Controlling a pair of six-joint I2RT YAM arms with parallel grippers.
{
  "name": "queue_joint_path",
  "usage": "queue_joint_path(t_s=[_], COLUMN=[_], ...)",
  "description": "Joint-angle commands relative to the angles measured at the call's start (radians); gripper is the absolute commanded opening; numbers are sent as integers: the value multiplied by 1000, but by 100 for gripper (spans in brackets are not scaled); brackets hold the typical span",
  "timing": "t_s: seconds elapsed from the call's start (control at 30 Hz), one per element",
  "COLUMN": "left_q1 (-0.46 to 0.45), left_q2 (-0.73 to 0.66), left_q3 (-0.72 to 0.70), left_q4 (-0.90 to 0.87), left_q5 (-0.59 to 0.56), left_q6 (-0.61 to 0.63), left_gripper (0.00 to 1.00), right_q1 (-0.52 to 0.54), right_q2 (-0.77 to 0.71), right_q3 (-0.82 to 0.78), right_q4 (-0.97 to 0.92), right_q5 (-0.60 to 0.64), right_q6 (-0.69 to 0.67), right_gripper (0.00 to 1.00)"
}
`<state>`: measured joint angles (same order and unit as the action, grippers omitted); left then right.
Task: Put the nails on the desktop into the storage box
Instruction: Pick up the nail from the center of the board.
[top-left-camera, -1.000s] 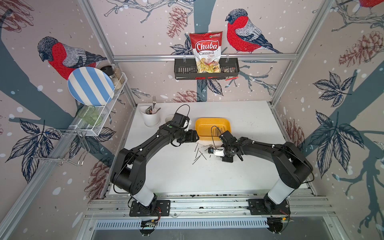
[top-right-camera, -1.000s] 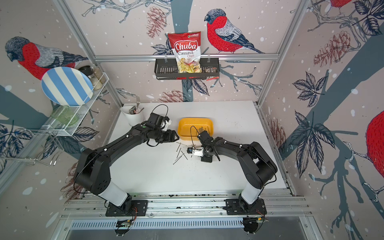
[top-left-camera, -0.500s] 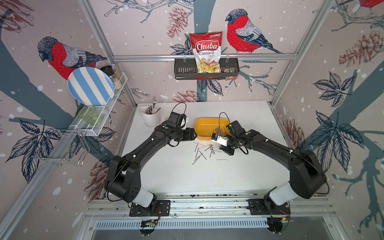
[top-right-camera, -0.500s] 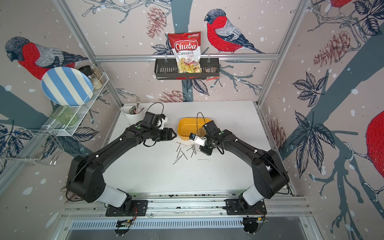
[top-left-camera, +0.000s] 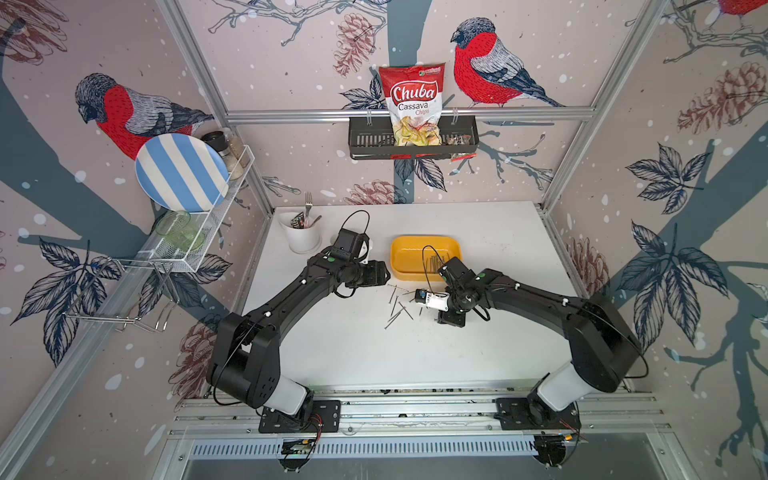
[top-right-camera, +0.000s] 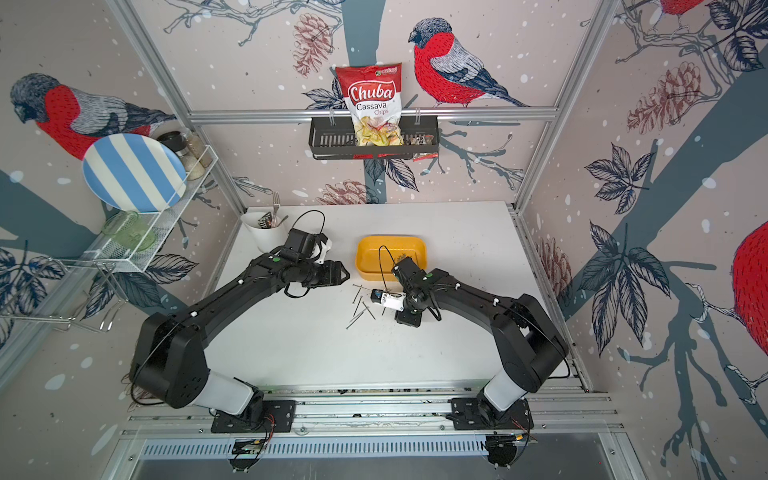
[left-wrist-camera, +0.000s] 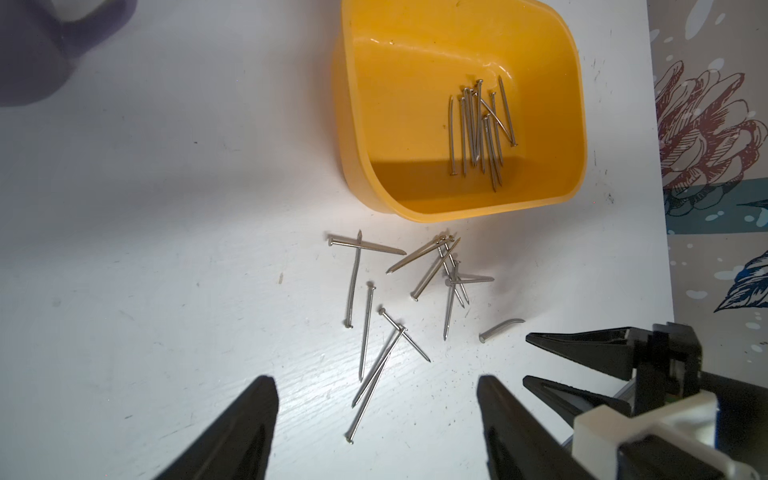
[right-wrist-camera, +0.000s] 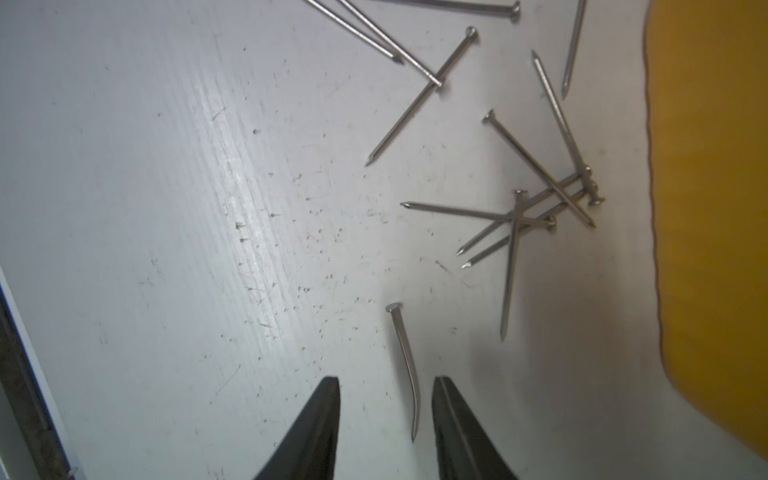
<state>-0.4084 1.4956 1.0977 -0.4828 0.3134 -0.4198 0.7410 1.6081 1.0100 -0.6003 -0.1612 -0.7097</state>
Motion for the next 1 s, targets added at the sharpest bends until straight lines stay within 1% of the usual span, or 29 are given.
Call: queue_joint_path(t_s=[0.0, 0.3, 0.53, 0.63, 0.73, 0.97], left_q1=[3, 13, 41, 53, 62, 72], left_q2=[-13, -27, -31, -31, -31, -28], left_q3=[-10, -23, -40, -44, -44, -49], left_q4=[23, 2, 1, 0, -2, -4], left_q5=[2, -4, 12, 18, 19, 22], left_q6=[-4, 14, 27, 33, 36, 42], left_gripper=[78, 78, 78, 78, 78, 78], right_q1=[9, 28, 37, 36, 35, 24], right_q2=[33, 144, 202, 218, 237, 262], right_q3=[11, 59, 82, 85, 91, 105], right_q4=[-3, -8, -19, -36, -60, -89], right_q5=[55, 110, 124, 112, 100, 80], right_q6=[-32, -51, -58, -65, -70, -74], right_gripper=[41, 41, 39, 38, 35, 21])
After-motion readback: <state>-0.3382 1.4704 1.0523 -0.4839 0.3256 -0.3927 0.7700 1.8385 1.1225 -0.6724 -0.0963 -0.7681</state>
